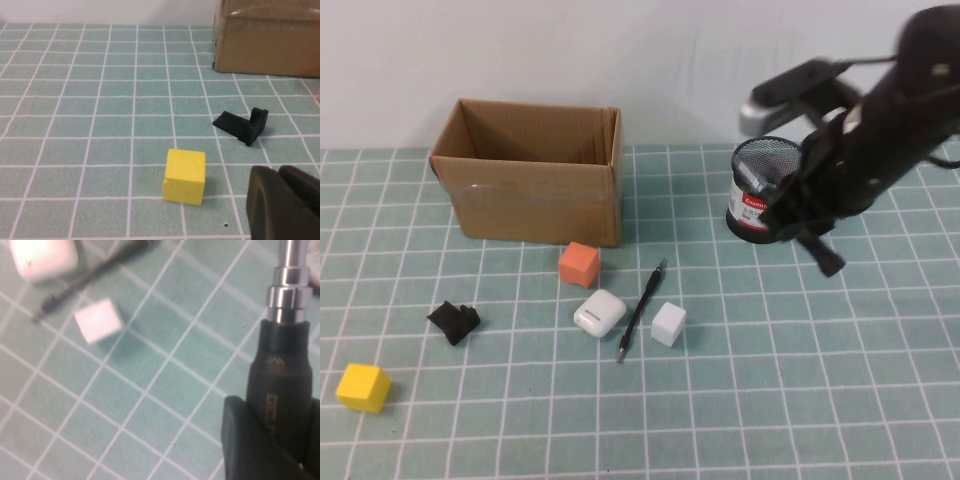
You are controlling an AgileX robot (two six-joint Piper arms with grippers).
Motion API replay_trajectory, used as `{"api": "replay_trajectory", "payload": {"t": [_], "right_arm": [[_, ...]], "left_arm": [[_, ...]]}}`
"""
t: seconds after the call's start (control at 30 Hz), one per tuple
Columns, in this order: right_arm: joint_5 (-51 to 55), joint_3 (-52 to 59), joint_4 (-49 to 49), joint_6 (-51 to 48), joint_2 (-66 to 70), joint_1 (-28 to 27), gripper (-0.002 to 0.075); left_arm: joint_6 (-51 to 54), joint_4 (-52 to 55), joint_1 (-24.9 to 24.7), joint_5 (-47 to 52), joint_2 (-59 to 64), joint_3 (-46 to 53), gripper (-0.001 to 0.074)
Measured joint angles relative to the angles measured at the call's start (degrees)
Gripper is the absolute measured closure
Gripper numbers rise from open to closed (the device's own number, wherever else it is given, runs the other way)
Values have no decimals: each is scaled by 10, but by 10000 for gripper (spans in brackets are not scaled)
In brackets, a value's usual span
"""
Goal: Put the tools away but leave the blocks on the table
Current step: Place the picked object into the round holder
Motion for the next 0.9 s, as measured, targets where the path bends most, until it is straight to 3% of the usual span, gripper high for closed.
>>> {"api": "replay_trajectory", "payload": {"t": [0.2, 0.37, 0.67, 0.77, 0.9], "right_arm": [[-89, 78, -7, 28, -111, -6, 576], [-187, 147, 7, 34, -156, -43, 576], [-627, 323, 53, 38, -158, -49, 576], [-778, 353, 23, 59, -140, -46, 576], [-875, 339, -58, 125, -82, -45, 576]], "left_arm": [[0, 0, 0, 0, 0, 0, 736], [0, 0, 0, 1, 0, 0, 736], [0, 0, 0, 1, 0, 0, 736], [0, 0, 0, 1, 0, 0, 736], [0, 0, 0, 1, 0, 0, 736]]}}
